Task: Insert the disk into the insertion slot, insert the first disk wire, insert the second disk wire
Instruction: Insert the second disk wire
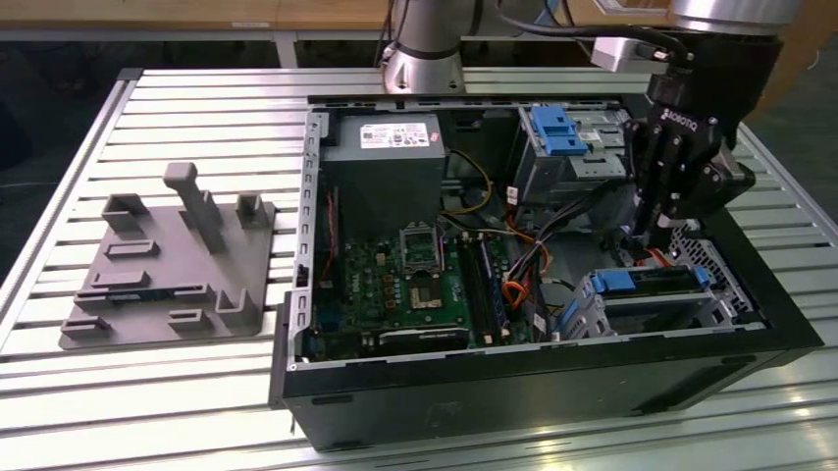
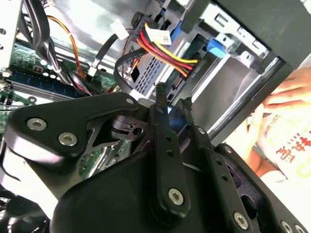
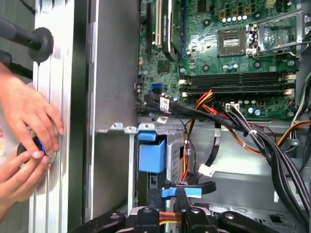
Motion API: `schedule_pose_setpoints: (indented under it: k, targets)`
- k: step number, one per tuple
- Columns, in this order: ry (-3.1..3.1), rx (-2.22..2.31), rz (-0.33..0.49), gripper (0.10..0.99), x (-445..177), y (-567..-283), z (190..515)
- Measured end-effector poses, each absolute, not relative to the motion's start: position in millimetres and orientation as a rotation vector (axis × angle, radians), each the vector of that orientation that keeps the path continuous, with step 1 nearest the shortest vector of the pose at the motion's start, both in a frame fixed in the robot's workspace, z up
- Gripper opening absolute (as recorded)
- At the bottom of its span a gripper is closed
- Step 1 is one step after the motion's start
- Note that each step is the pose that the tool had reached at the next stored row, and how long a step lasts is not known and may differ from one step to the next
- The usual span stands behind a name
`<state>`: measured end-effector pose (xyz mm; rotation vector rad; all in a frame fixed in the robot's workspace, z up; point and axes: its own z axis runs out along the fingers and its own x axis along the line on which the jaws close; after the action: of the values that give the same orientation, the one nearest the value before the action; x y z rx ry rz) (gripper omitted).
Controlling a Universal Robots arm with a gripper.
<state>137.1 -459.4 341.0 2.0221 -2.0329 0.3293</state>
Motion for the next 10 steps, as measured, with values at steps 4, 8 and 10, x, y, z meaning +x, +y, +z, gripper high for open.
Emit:
schedule_pose_setpoints:
  k: [4, 8, 10]
  targets:
    - [-2.053, 1.998, 0.326, 0.278, 131.9, -459.2, 342.7]
    - [-2.07, 1.994, 0.341, 0.278, 128.1, -457.3, 351.1]
    - [-2.08, 1.993, 0.352, 0.278, 126.4, -456.0, 354.9]
